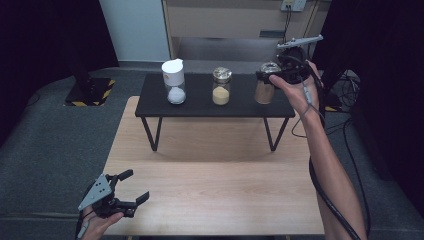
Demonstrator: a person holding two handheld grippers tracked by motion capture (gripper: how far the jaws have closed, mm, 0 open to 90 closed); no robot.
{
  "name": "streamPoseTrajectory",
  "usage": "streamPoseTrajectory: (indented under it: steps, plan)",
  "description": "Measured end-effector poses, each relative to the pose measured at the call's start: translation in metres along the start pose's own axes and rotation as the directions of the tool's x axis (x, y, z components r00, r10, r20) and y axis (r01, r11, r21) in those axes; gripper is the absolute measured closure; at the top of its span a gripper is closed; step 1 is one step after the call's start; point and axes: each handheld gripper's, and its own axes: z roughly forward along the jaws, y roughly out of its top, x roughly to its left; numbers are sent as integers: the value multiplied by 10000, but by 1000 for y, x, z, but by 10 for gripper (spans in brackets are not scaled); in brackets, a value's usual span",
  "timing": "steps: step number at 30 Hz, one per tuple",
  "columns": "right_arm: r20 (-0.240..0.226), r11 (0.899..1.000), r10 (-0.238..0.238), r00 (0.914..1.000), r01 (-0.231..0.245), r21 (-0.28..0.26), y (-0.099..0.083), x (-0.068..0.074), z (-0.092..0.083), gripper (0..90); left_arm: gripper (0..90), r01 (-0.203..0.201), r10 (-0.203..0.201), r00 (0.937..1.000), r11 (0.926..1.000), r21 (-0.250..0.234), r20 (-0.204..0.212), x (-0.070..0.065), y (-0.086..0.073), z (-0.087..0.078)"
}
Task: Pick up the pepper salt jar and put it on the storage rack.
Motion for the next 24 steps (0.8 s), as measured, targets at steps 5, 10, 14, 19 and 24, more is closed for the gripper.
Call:
streamPoseTrajectory:
  steps: [5, 10, 14, 19, 24]
  plan:
    - [242, 9999, 132, 9996, -131, -36, 0, -2, 7, 354, 30, 5, -5, 10000, 10000, -7, 1, 0, 0, 0]
    - [400, 9998, 171, 9991, -168, -63, -1, -2, 14, 354, 30, 15, -15, 10000, 10000, -10, -13, 0, 0, 0]
    - [424, 9998, 223, 9989, -223, -8, 0, -4, 19, 354, 30, 44, -44, 10000, 10000, -25, -21, 0, -1, -1]
    - [418, 9994, 352, 9985, -352, 4, -1, -5, 23, 354, 30, 37, -37, 10000, 10000, -25, -19, 0, -1, -1]
    - [467, 9989, 458, 9979, -459, 3, -3, -7, 28, 354, 30, 47, -47, 10000, 10000, -23, -26, 0, -1, -1]
